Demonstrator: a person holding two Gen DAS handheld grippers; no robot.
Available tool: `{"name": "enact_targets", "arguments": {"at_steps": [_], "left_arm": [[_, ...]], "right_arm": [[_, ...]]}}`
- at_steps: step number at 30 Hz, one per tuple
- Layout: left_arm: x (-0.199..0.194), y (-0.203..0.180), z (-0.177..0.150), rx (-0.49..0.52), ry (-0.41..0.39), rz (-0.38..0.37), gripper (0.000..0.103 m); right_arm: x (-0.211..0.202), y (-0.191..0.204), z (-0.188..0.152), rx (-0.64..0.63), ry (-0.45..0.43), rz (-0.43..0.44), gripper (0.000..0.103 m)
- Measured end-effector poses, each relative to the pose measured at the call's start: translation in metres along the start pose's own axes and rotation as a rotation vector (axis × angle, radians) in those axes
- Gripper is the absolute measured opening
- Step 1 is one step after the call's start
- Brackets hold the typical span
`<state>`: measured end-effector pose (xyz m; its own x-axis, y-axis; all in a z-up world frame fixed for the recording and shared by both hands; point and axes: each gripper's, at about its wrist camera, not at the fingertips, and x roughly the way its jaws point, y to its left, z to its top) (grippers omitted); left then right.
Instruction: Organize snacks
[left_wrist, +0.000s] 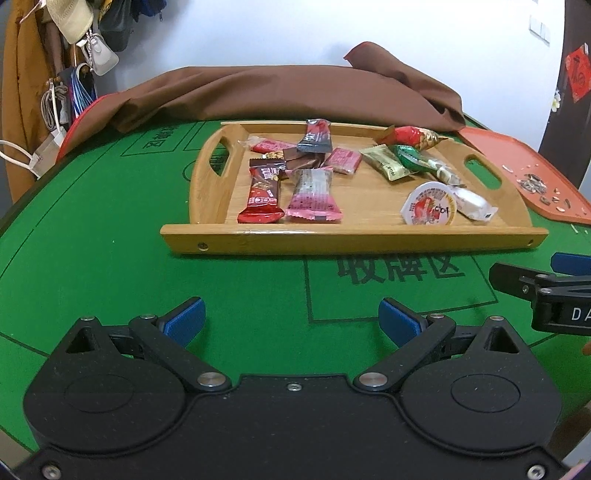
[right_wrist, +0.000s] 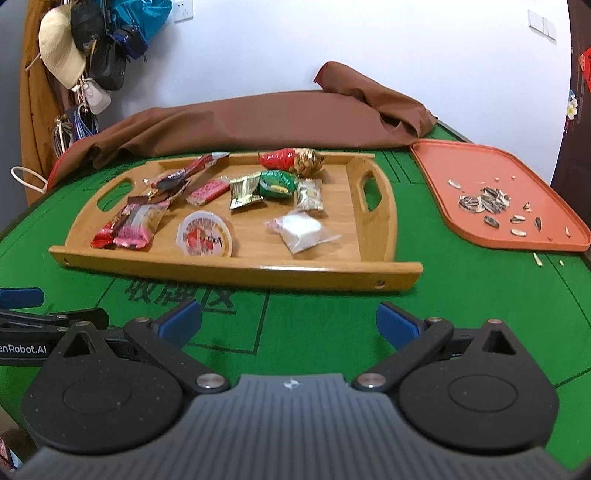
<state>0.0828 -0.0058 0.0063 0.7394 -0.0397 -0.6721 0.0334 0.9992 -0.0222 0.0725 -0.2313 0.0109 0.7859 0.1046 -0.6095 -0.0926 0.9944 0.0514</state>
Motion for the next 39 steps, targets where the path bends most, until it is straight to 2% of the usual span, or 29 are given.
{"name": "enact_targets", "arguments": {"at_steps": [7,17,26,39], "left_arm": [[0.008,0.003,-0.003,-0.024,0.022,0.008,0.101],[0.01,0.001,-0.005,-0.006,0.022,0.021,0.103],[0.011,-0.001,-0.004,0.002,0.024,0.025,0.103],[0.013,-0.002,-0.003,-0.011,0.026,0.042,0.103]], "right_arm": [[0.009,0.006,-0.006,-0.006,0.027,0.0,0.103],[0.017,0.007,-0.008,-0.006,0.059,-0.011,0.103],[0.02,0.015,-0.009,-0.057,0.084,-0.031,0.103],[0.021,0.016,-0.009,-0.066,0.089,-0.035,0.103]]}}
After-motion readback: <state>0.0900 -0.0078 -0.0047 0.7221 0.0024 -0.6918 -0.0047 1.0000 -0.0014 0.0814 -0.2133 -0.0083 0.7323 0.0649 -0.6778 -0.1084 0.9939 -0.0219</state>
